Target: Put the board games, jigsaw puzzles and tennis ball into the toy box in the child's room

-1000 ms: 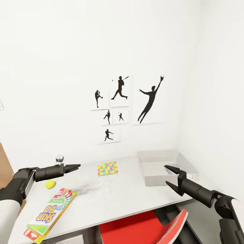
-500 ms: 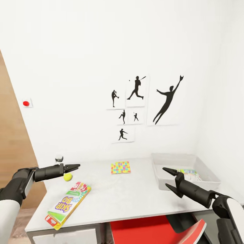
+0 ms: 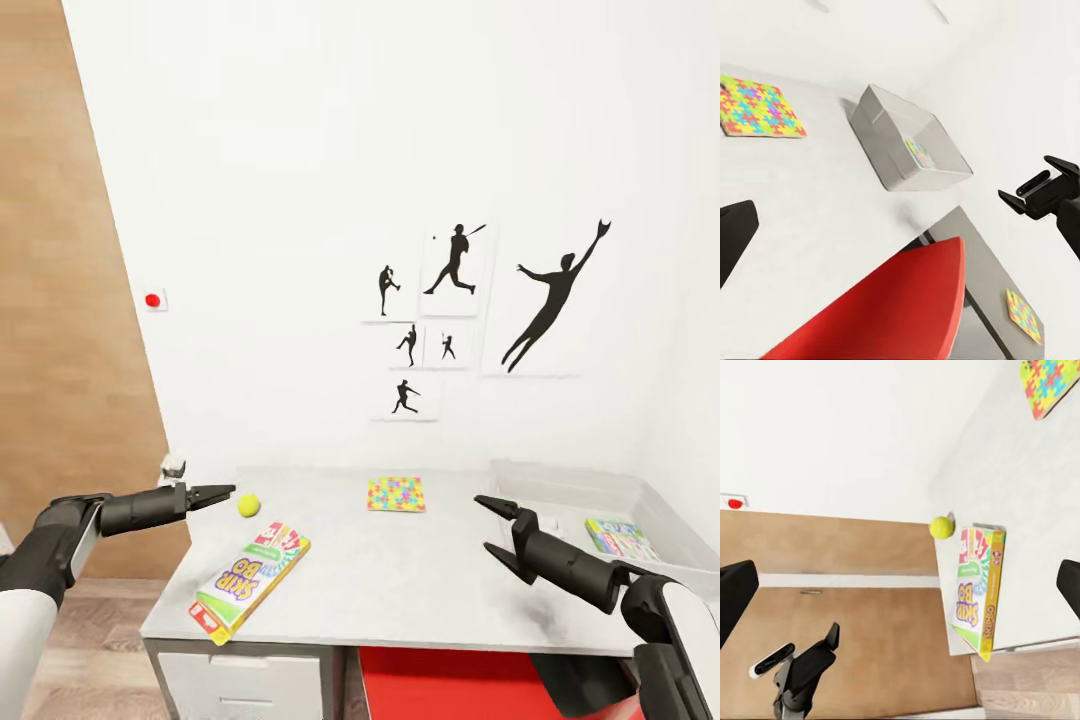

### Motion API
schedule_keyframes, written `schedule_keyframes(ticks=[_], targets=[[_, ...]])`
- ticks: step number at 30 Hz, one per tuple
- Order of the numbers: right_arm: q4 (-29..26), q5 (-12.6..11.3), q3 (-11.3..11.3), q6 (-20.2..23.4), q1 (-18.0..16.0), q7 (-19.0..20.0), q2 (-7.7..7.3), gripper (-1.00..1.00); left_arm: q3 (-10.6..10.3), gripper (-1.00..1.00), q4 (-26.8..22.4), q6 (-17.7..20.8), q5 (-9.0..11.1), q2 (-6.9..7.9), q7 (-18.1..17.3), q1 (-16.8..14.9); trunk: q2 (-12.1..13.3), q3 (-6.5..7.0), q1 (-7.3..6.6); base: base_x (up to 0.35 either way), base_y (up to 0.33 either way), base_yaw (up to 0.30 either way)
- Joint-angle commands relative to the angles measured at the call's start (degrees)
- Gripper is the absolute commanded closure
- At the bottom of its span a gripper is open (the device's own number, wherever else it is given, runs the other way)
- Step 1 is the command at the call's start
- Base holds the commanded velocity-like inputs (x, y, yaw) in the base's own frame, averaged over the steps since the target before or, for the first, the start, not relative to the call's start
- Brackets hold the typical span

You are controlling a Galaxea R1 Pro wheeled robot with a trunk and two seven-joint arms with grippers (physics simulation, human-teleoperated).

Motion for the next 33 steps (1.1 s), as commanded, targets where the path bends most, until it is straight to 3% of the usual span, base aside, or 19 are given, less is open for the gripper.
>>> schedule_keyframes(ticks=[1, 8, 16, 33], targets=[[-0.05, -0.57, -0.06, 0.16, -0.02, -0.6, -0.04, -1.0, 0.01, -1.0, 0.02, 0.69, -0.02, -0.03, -0.1, -0.03, -0.05, -0.03, 0.02, 0.0, 0.0, 0.293], [-0.09, -0.57, 0.08, 0.16, -0.03, -0.6, -0.02, -1.0, 0.0, -1.0, 0.02, 0.83, -0.05, -0.07, 0.11, -0.03, -0.05, -0.03, 0.02, 0.0, 0.0, 0.293], [-0.09, -0.49, 1.84, 0.16, -0.02, -0.6, -0.01, -1.0, 0.04, -1.0, 0.07, 0.84, -0.05, 0.0, 0.15, -0.03, -0.05, -0.03, 0.02, 0.0, 0.0, 0.293], [-0.06, -0.49, 2.08, 0.16, -0.03, -0.6, -0.08, -1.0, 0.03, -1.0, 0.05, 0.84, -0.05, 0.01, 0.32, -0.03, -0.05, -0.03, 0.02, 0.0, 0.0, 0.293]])
